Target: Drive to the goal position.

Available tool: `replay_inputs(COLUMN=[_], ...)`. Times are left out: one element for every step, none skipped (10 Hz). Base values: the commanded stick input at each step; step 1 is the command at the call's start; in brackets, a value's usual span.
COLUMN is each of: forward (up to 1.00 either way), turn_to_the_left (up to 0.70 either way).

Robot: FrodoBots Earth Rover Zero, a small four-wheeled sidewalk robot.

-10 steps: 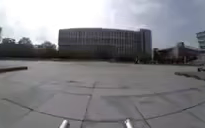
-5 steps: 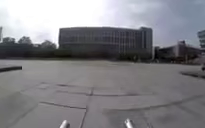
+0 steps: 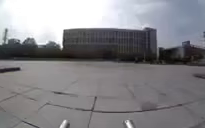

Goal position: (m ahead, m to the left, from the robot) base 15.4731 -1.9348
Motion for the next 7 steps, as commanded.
replay_inputs(forward=[1.00,1.00,1.00,1.00,1.00,1.00,1.00], turn_to_the_left=[0.00,0.00,0.00,0.00,0.00,0.00,0.00])
